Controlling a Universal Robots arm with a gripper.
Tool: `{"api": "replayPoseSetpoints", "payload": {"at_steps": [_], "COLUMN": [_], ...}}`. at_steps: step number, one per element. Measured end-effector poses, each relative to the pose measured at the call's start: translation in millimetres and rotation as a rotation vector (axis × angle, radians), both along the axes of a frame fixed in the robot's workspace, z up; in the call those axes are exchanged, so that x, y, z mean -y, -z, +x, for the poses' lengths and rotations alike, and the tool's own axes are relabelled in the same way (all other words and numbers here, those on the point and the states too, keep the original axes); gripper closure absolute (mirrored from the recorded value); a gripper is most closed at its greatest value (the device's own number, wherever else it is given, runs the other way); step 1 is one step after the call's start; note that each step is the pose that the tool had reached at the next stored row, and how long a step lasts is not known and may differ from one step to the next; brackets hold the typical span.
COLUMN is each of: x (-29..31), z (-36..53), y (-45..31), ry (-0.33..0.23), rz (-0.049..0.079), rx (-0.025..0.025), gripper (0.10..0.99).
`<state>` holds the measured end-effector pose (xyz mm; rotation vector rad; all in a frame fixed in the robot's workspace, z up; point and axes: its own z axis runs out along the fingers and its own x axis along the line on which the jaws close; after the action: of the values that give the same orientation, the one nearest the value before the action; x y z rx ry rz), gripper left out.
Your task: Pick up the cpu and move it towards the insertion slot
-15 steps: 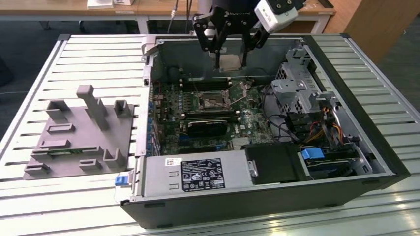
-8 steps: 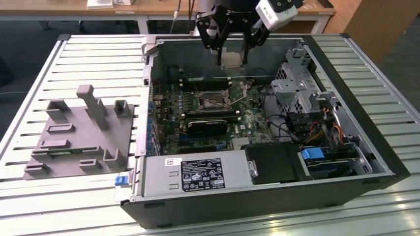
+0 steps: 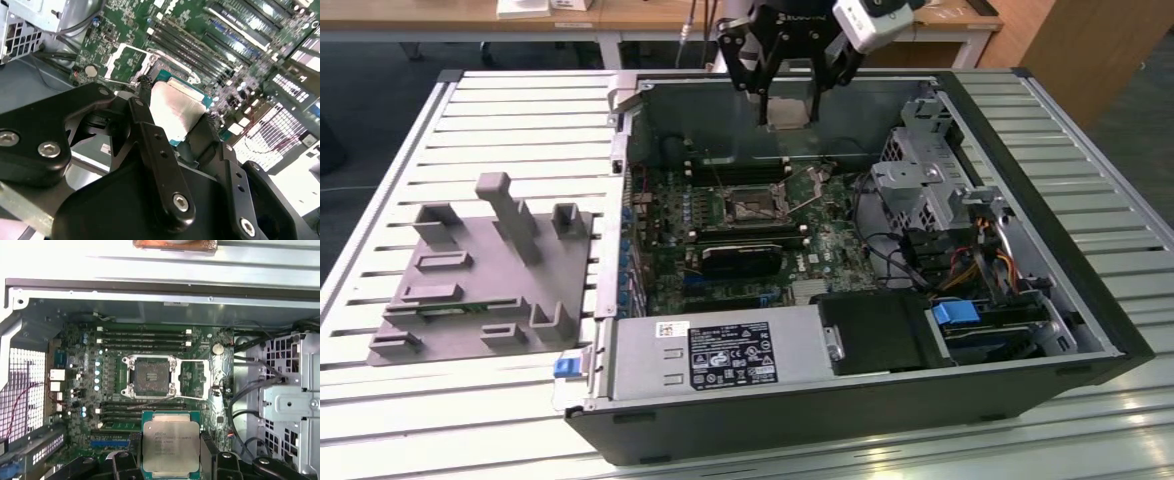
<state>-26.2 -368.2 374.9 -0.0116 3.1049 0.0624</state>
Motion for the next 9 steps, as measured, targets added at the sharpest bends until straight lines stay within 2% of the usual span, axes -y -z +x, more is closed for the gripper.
{"api": "replayPoseSetpoints", "payload": {"at_steps": [9], "x": [-21.8], "z": [0.0], "y": [3.8], "ry": [0.004], "rz": [-0.001], "rx": [-0.0001], "gripper": [0.545]}}
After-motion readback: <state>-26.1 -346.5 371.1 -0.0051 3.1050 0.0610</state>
